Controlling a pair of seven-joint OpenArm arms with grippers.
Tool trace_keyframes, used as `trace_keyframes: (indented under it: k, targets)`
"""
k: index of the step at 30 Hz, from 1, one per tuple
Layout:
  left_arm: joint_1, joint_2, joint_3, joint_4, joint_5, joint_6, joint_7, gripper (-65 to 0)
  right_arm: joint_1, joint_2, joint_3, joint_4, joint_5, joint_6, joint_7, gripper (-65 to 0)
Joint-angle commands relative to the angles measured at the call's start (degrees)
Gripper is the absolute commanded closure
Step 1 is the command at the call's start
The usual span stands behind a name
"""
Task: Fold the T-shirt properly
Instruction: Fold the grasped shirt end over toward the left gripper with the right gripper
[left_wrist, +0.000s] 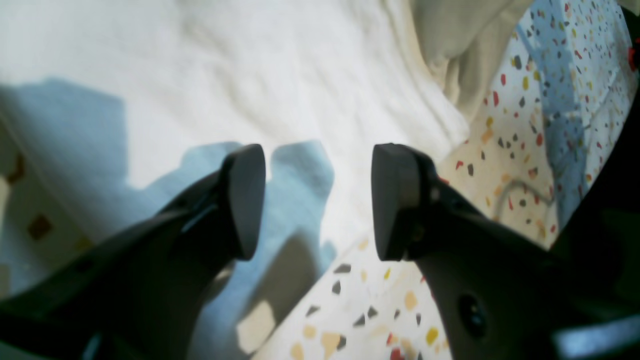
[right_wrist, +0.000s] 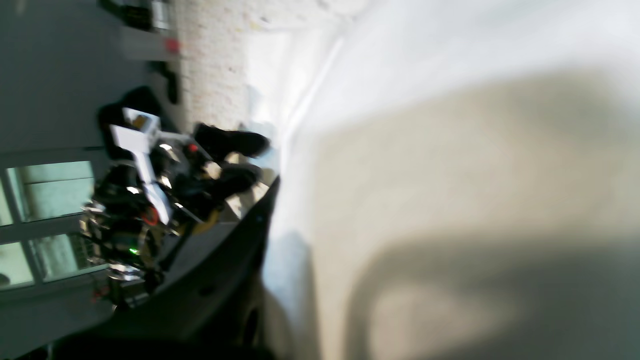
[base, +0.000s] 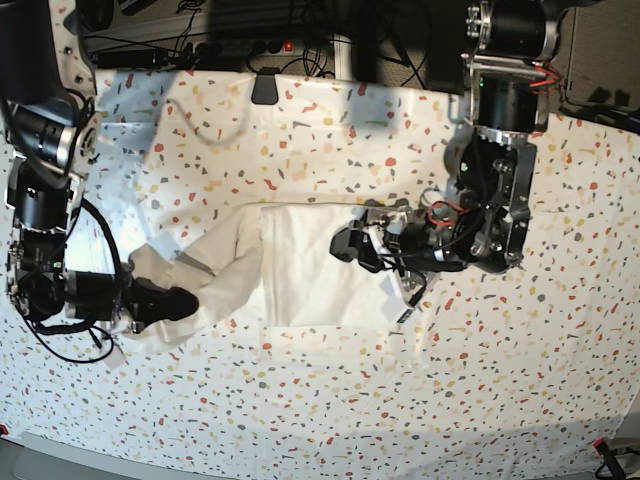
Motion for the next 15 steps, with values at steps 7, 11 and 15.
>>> trace_keyframes:
  k: [7, 11, 15]
  targets:
    - [-2.7, -3.3, -0.1, 9.3, 1.4, 5.8, -1.8, -31.9, 2.6, -5.7, 0.1, 0.8, -4.2, 0.1, 0.2, 0.0]
    - [-2.5, -6.5, -0.1, 16.3, 1.3, 13.8, 10.1, -31.9, 2.7, -8.2, 0.1, 0.8, -4.1, 0.1, 0.2, 0.0]
    - [0.4, -9.5, -0.1, 18.8, 5.8, 14.4, 8.6, -32.0, 2.7, -10.9, 0.1, 0.8, -4.2, 0.1, 0.2, 0.0]
